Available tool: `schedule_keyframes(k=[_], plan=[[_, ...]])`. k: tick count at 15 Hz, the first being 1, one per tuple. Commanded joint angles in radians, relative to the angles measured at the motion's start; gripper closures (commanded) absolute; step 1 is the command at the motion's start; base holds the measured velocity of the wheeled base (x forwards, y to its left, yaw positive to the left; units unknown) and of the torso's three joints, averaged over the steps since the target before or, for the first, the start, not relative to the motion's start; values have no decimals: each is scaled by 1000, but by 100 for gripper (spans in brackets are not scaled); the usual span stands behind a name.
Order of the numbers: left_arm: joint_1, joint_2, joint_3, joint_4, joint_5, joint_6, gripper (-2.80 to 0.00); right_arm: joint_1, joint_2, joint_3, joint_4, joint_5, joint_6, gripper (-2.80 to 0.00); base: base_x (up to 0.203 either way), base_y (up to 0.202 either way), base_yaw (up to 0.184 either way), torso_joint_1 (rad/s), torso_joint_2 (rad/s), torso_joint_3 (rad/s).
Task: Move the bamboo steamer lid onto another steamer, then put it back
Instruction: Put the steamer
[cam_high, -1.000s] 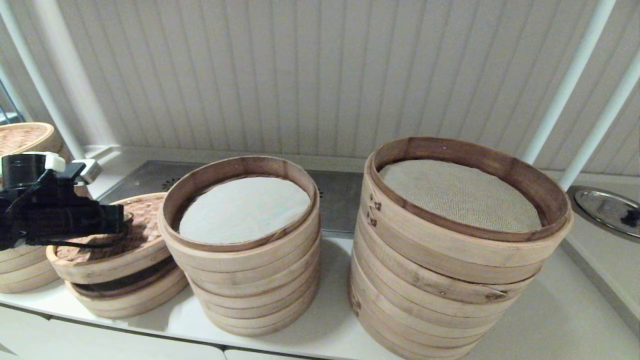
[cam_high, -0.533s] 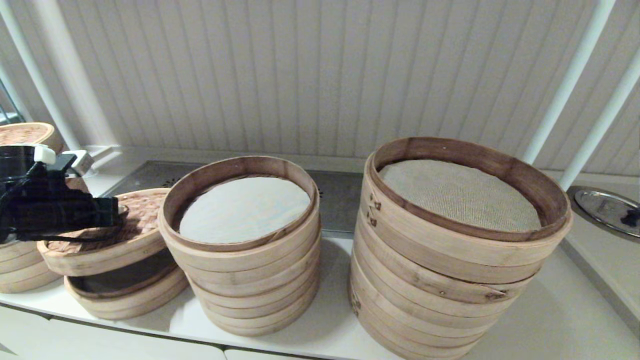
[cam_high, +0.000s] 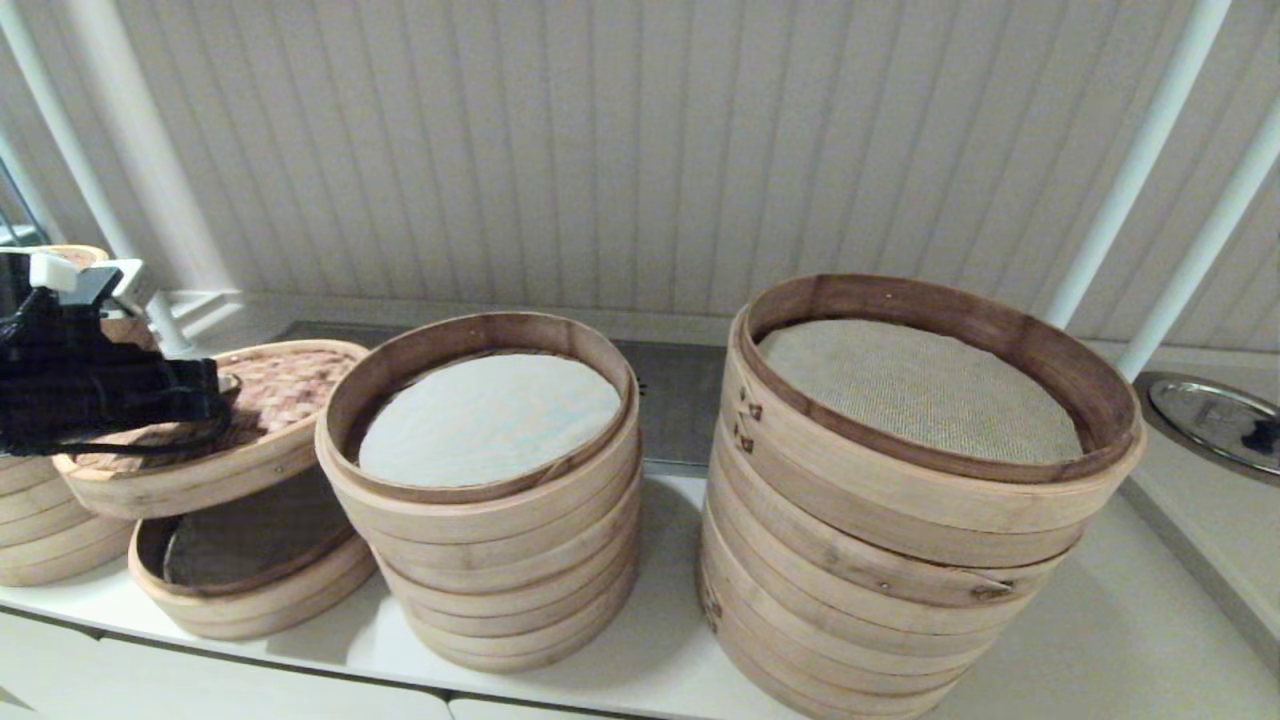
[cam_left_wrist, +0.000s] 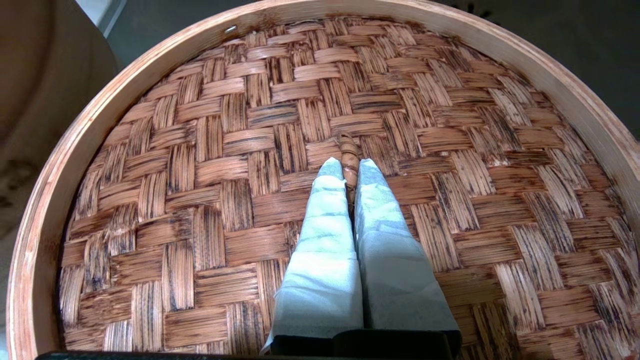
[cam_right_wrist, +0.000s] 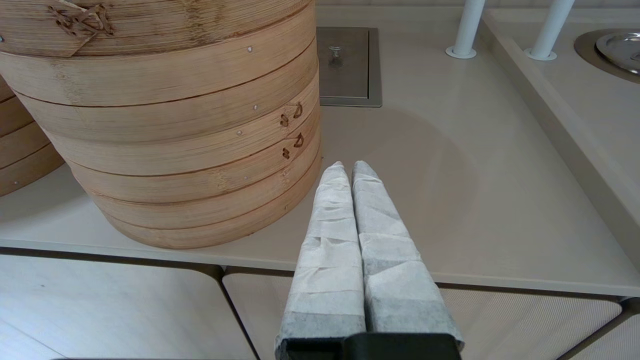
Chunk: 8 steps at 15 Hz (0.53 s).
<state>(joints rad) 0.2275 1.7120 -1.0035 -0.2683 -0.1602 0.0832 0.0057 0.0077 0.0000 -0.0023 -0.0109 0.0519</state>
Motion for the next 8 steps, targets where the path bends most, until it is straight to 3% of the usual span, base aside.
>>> schedule_keyframes(k=[1, 8], plan=[[4, -23, -7, -2, -1, 0, 0, 0, 0, 2, -1, 0, 0, 0, 0, 0, 0, 0, 0, 0], [4, -63, -53, 18, 1, -51, 0, 0, 0, 2, -1, 0, 0, 0, 0, 0, 0, 0, 0, 0]])
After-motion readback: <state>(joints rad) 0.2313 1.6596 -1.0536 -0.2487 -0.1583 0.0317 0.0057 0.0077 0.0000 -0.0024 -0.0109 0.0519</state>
